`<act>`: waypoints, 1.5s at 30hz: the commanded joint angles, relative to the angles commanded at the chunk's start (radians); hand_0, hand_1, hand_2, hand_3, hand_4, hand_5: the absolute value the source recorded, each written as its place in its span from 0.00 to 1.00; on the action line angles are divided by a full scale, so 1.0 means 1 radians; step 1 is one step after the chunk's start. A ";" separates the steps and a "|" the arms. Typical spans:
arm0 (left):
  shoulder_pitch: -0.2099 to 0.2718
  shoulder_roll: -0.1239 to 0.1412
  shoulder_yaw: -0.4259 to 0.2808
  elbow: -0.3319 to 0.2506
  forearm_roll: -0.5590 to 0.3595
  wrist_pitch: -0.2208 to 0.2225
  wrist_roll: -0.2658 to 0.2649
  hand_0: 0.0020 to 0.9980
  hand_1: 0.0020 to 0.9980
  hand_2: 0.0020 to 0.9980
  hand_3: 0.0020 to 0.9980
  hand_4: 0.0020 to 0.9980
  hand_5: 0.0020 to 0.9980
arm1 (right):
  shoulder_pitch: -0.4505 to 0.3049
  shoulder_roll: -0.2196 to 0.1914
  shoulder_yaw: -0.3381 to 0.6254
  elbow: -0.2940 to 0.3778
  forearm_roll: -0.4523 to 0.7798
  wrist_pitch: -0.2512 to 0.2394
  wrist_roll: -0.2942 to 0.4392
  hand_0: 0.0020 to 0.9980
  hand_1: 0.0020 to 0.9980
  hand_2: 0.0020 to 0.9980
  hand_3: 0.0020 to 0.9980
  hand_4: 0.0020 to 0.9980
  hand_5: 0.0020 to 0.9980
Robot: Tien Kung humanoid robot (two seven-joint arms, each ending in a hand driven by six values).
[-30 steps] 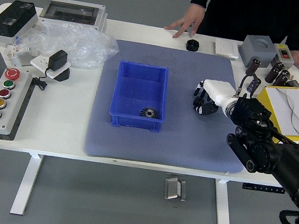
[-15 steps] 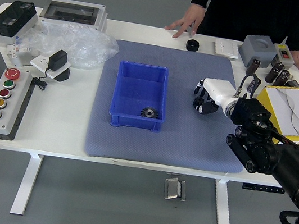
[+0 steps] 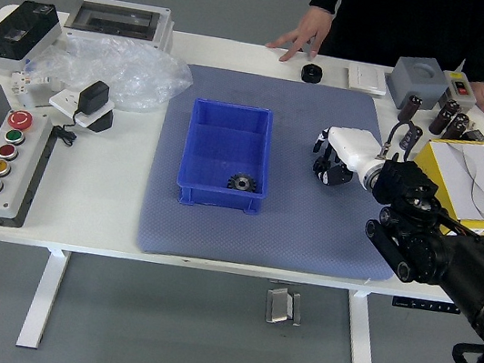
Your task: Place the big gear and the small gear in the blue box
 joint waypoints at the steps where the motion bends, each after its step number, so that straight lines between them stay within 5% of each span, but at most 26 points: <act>1: 0.000 0.000 0.000 0.000 0.000 0.000 0.000 0.85 0.82 0.81 0.83 0.68 0.31 | 0.000 0.000 -0.001 0.000 0.000 -0.001 0.000 0.60 0.43 0.46 0.58 0.74 0.05; 29: 0.001 0.004 0.003 0.000 0.001 0.001 0.000 0.85 0.82 0.81 0.83 0.68 0.31 | 0.002 -0.018 0.000 0.016 -0.001 -0.015 -0.001 0.58 0.42 0.46 0.58 0.72 0.02; 45: 0.003 0.012 0.004 0.000 -0.008 0.003 -0.002 0.85 0.82 0.81 0.83 0.68 0.31 | 0.011 -0.080 0.019 0.118 -0.020 -0.009 -0.022 0.58 0.42 0.46 0.58 0.73 0.02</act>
